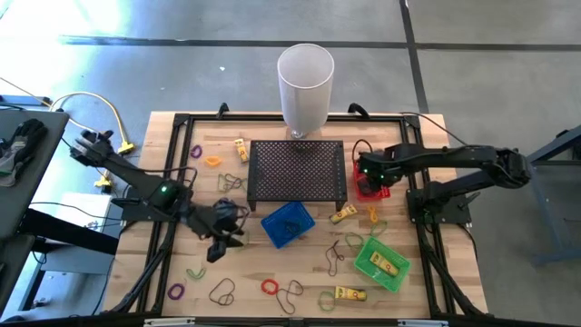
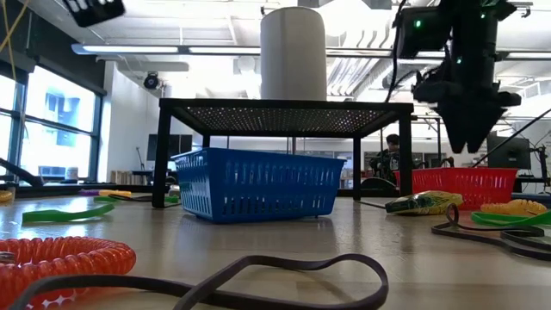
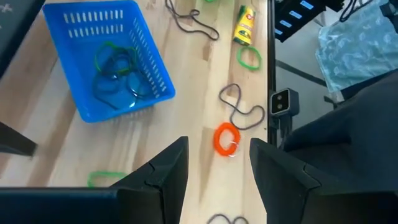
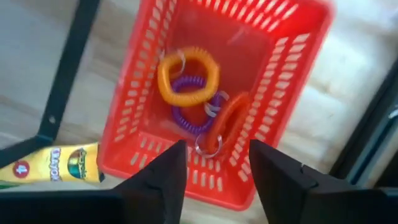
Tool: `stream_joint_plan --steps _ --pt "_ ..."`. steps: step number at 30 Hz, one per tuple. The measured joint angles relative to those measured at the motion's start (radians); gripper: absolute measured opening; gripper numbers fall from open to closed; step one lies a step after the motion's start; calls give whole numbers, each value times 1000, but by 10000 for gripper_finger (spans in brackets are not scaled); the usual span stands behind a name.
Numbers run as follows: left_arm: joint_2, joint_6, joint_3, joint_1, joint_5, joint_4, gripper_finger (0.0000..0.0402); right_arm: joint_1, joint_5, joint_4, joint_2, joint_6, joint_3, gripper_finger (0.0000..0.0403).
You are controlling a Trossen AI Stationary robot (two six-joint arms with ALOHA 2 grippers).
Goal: Pick & Place Office Desk Supplies
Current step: Put the green rubber band into the blue bin
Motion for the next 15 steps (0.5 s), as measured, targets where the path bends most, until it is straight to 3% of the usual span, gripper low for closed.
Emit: stream_joint_plan --steps 9,15 --pt "-2 -66 0 -78 -23 -1 166 62 174 61 -118 -48 138 166" --pt "-57 -66 0 -14 -23 -50 165 152 161 299 -191 -113 159 166"
